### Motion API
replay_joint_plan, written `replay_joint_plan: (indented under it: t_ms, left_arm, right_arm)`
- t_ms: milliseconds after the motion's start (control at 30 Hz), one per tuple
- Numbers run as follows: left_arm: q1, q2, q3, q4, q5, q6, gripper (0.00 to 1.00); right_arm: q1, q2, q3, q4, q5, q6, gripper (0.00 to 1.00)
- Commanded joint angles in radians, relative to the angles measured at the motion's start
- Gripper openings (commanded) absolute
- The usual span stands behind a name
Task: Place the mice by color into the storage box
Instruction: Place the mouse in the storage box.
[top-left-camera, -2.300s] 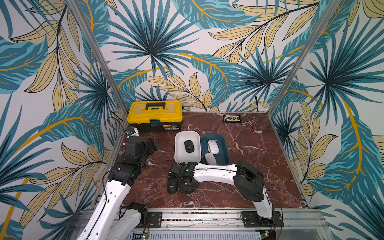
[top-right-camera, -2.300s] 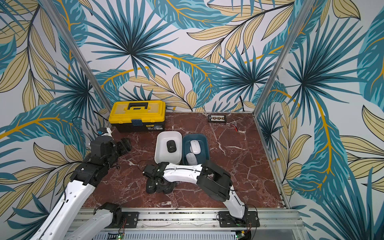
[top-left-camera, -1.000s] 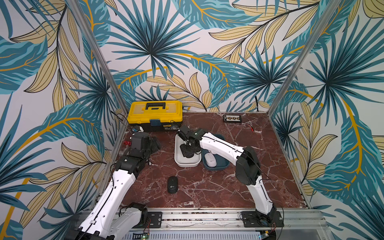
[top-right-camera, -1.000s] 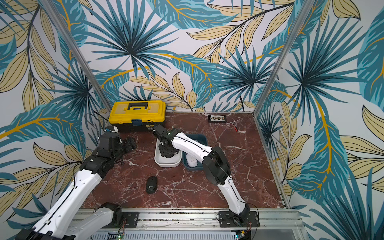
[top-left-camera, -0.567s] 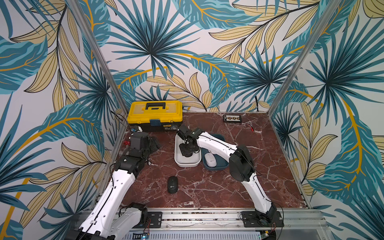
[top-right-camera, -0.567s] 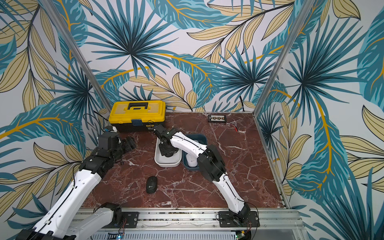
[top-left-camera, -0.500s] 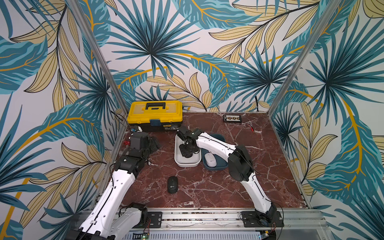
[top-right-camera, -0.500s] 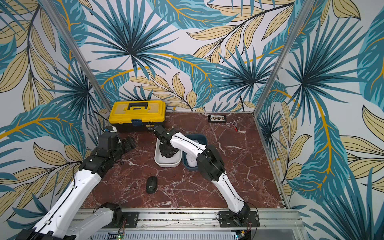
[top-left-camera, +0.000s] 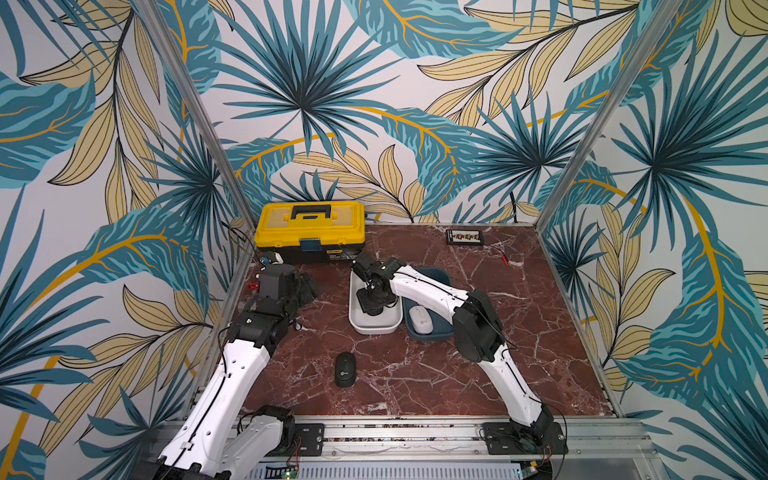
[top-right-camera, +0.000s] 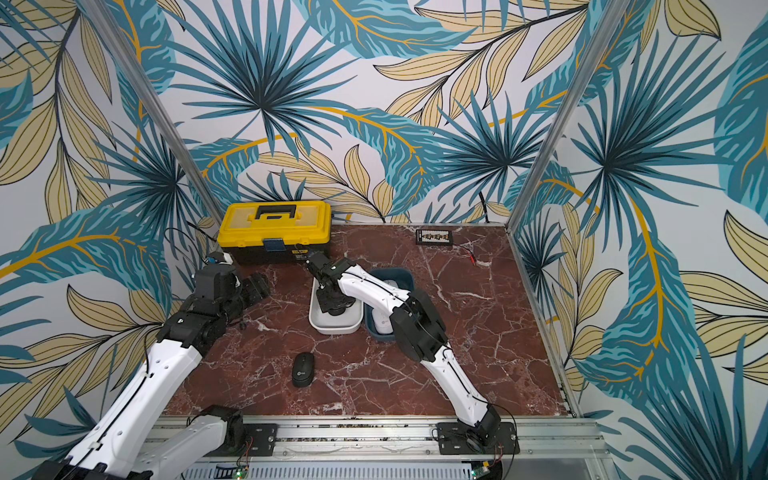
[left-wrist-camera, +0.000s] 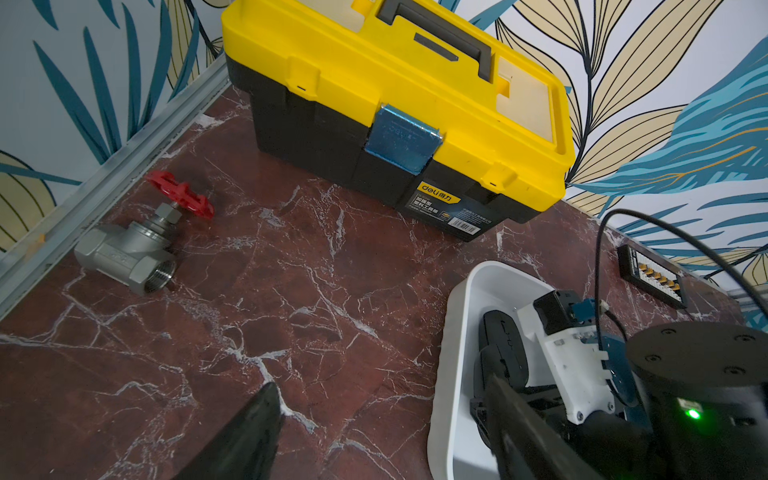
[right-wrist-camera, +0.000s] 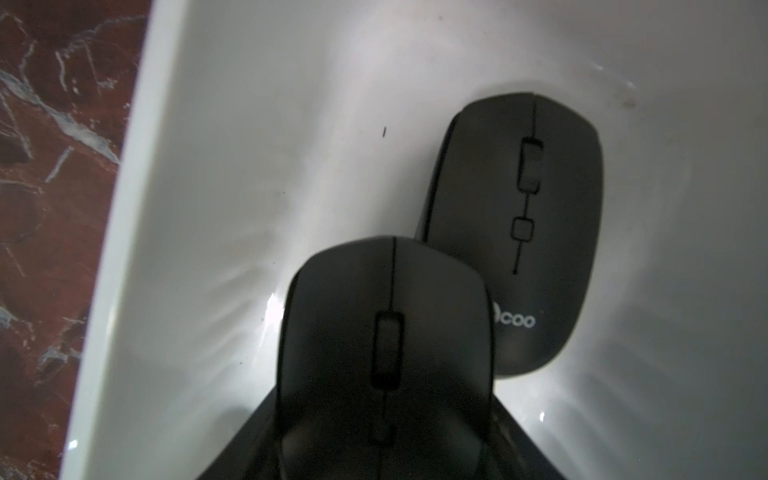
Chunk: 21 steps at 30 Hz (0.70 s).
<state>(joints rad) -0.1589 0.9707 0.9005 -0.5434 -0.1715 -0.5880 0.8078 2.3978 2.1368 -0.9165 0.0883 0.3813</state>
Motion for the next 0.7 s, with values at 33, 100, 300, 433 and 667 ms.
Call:
replay_joint_plan:
  t_ms: [33,100,300,433,667]
  left_arm:
    - [0.011,-0.023,0.019,-0.006,0.003,0.013,0.79]
    - [0.012,-0.03,0.011,-0.003,0.005,0.011,0.79]
    - [0.013,-0.04,-0.002,-0.003,0.006,0.002,0.79]
    - [0.014,-0.054,-0.007,-0.007,0.005,0.004,0.79]
    - [0.027,-0.115,0.001,-0.052,-0.023,0.017,0.79]
  right_arm:
    - [0.002,0.014,0.011,-0.015,-0.005,0.006,0.68]
    - [0.004,0.003,0.022,-0.017,-0.005,0.002,0.68]
    - [0.003,-0.05,0.082,-0.047,-0.005,0.009,0.7]
    - [0.004,-0.137,0.053,-0.048,-0.022,0.061,0.71]
    - [0.067,-0.298,-0.103,-0.073,-0.002,0.195,0.73]
